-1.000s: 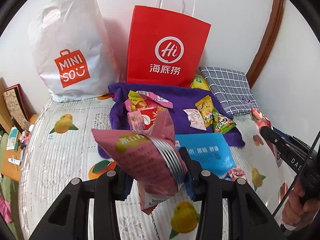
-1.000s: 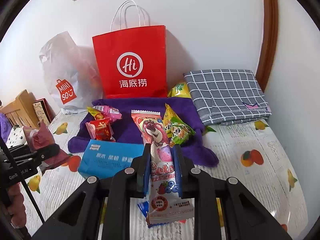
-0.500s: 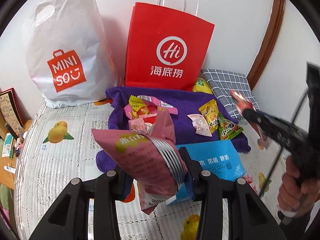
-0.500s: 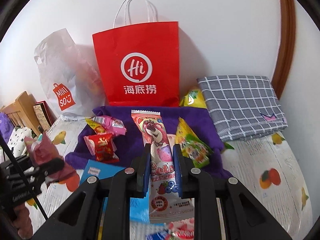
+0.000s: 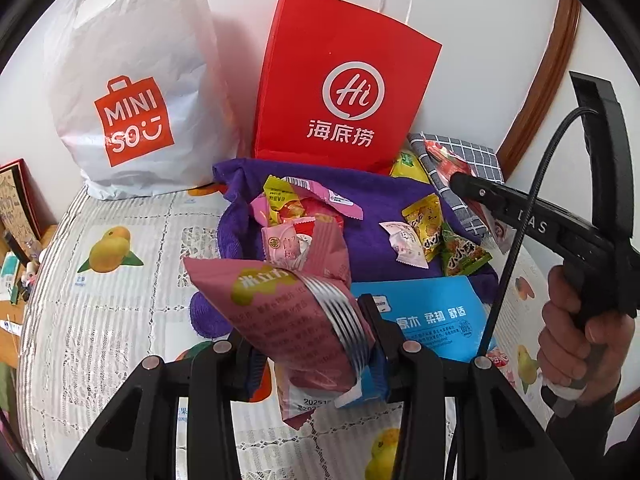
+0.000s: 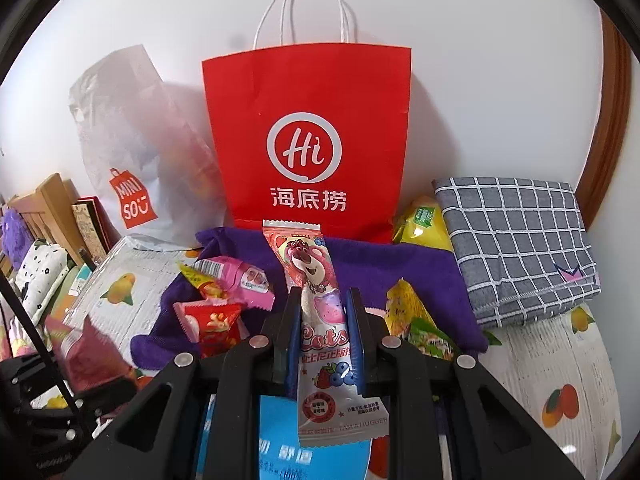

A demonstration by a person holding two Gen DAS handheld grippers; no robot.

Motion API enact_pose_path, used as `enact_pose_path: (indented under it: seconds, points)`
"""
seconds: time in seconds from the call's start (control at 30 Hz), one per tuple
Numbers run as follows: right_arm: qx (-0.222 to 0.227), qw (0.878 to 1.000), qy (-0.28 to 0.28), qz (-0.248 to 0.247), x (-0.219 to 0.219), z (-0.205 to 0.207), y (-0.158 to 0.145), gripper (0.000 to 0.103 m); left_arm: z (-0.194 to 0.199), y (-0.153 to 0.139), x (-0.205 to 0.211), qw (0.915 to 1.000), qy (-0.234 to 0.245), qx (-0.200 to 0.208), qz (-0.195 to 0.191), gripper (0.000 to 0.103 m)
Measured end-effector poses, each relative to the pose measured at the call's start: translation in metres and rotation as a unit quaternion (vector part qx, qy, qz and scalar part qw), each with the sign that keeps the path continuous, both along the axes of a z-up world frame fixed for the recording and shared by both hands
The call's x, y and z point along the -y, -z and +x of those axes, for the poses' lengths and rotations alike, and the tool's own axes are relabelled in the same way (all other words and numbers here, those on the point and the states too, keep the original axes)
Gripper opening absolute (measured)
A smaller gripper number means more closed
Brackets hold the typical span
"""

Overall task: Organize snacks
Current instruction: 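Lower the candy stick onto the towel with right tool while left tool holds chip bag above it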

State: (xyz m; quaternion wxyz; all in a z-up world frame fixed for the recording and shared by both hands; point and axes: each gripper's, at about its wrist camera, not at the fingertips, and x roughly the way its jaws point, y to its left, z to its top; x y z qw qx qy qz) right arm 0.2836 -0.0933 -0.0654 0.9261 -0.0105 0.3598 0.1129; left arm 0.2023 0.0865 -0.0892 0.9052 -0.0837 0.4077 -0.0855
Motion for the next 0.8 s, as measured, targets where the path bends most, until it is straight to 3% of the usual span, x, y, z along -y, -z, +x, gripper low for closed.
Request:
enact_pose_path:
  seconds: [0.17, 0.53, 0.67, 0.8]
  points:
    - [-0.006, 1.000, 0.000, 0.009, 0.007, 0.009, 0.014, 0.021, 0.002, 0.005, -0.005, 0.9999, -0.009, -0.006, -0.005, 0.040]
    - [-0.096, 0.993, -0.010, 0.064, 0.018, 0.044, 0.071, 0.021, 0.003, 0.006, -0.008, 0.9998, -0.011, -0.007, -0.012, 0.040]
    - [-0.118, 0.991, -0.007, 0.070, 0.018, 0.050, 0.081, 0.022, 0.002, 0.006, -0.008, 0.9998, -0.010, -0.007, -0.014, 0.040]
    - [-0.110, 0.992, -0.002, 0.068, 0.022, 0.048, 0.079, 0.022, 0.003, 0.007, -0.007, 0.9998, -0.009, -0.008, -0.015, 0.040]
